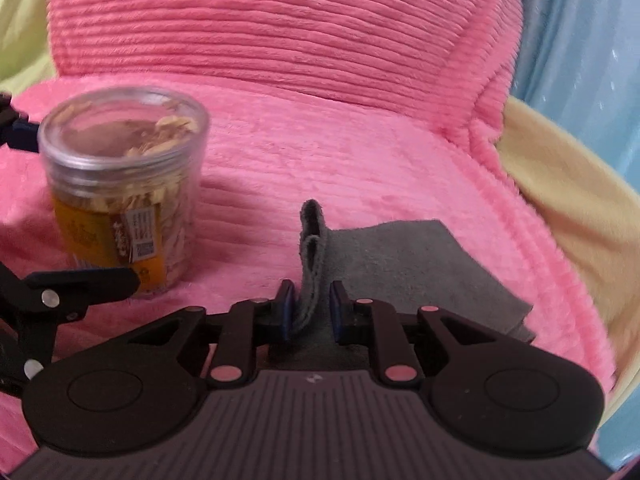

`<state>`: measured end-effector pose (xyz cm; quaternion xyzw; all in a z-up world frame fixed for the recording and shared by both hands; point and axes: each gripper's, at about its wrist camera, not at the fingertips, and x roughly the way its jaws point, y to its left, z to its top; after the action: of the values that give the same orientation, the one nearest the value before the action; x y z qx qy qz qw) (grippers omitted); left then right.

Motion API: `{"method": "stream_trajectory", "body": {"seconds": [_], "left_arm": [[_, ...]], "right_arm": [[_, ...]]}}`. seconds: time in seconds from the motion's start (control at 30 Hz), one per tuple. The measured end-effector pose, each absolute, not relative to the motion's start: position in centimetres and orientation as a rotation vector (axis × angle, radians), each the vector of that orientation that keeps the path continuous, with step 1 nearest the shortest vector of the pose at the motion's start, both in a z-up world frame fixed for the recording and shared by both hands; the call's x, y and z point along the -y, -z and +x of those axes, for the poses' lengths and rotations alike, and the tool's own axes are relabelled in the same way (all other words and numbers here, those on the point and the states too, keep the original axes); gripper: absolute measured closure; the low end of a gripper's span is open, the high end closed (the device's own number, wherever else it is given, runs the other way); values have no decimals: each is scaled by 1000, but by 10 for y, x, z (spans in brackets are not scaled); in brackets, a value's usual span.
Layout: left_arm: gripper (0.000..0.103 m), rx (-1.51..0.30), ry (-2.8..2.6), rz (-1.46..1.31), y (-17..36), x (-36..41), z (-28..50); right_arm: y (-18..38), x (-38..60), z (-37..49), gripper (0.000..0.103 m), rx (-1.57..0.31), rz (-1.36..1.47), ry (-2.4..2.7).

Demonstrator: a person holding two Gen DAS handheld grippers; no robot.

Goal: Clean container
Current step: 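Grasp the clear seed jar with the left gripper while the right gripper grasps the grey cloth, then wipe the grey cloth across the jar lid with the right gripper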

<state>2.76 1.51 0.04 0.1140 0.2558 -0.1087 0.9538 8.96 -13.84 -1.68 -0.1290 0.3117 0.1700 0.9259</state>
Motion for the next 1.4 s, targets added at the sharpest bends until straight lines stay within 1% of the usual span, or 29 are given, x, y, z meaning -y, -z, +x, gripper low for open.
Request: {"method": "stream_trajectory", "body": {"seconds": [0.03, 0.07, 0.2, 0.3, 0.47, 0.6, 0.67, 1.0, 1.2, 1.4], "left_arm": [[2, -521, 224, 228, 0, -16, 28], [4, -525, 226, 225, 0, -17, 29], [11, -545, 261, 203, 0, -18, 33], [17, -541, 283, 209, -1, -16, 33], [18, -526, 308, 223, 0, -15, 30], [18, -518, 369, 241, 1, -8, 26], [18, -514, 382, 261, 2, -3, 24], [18, -511, 384, 276, 6, 1, 25], [18, -519, 380, 261, 6, -1, 24], [18, -518, 375, 258, 7, 0, 20]], "right_arm": [[16, 141, 92, 99, -650, -227, -353], [15, 144, 92, 100, -655, -194, -351], [8, 153, 91, 100, -642, -64, -351], [-4, 168, 88, 100, -590, 82, -360], [-24, 191, 80, 100, -476, 270, -407], [-34, 185, 70, 100, -404, 295, -527], [-37, 178, 69, 100, -398, 283, -596], [-28, 162, 76, 100, -480, 152, -700], [-22, 173, 65, 99, -532, 257, -830], [-10, 161, 76, 100, -585, 392, -939]]}}
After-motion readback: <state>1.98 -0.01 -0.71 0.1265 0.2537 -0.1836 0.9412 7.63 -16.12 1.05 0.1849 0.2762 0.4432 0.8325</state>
